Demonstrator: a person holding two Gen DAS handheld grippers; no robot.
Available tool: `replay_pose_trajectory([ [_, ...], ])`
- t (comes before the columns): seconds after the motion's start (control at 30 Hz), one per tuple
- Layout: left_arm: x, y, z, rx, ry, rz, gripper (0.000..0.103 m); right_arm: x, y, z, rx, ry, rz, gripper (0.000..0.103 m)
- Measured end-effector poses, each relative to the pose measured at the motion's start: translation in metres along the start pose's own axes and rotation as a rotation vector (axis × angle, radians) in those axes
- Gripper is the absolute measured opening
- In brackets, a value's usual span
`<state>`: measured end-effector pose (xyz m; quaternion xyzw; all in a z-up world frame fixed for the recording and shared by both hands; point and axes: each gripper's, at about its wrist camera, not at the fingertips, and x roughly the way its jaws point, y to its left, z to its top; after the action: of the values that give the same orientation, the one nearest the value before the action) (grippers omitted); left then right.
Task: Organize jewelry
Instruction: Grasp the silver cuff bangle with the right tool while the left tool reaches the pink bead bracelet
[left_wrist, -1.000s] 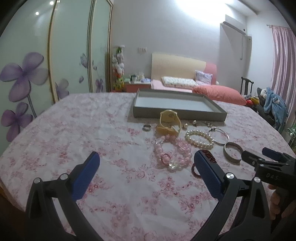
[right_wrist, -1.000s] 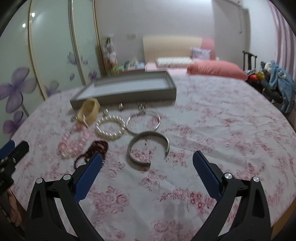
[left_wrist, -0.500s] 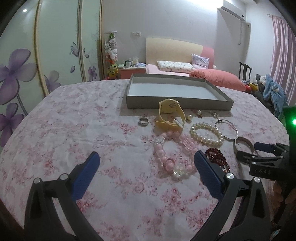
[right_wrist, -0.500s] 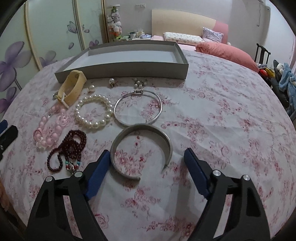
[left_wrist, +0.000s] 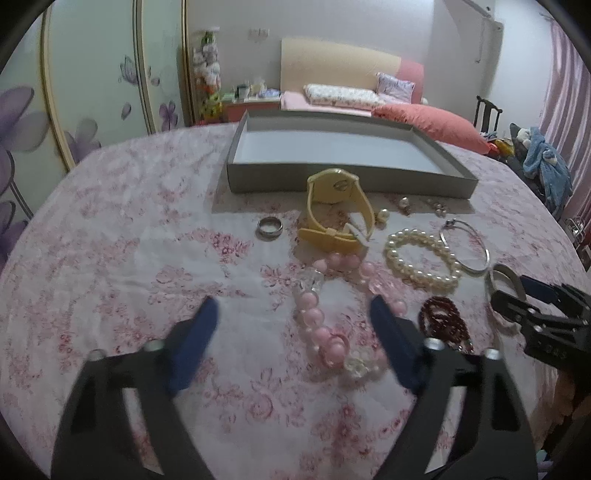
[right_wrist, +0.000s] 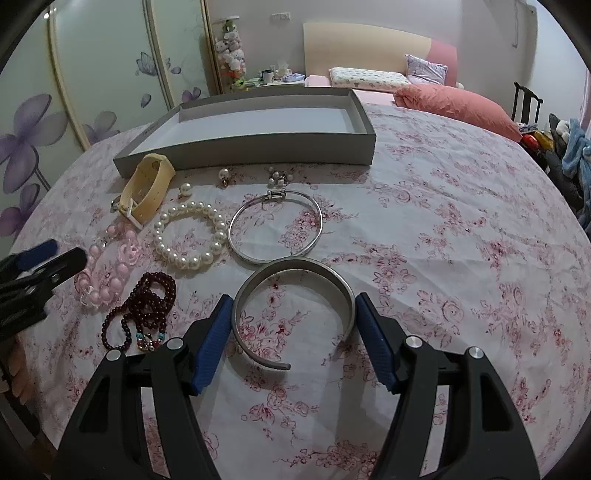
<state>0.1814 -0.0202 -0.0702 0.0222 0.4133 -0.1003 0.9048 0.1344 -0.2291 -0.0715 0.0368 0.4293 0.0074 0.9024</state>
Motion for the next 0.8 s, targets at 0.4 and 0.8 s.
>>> replay_pose_trajectory([
  [0.4, 0.016, -0.012, 0.0, 0.038, 0.055, 0.019, 0.022, -0.002, 0.002, 0.001, -0.001, -0.018, 0.026, 0.067],
  [0.8, 0.001, -0.012, -0.007, 0.029, -0.011, -0.014, 0.014, -0.02, 0.004, 0.002, 0.006, -0.13, 0.038, 0.067],
])
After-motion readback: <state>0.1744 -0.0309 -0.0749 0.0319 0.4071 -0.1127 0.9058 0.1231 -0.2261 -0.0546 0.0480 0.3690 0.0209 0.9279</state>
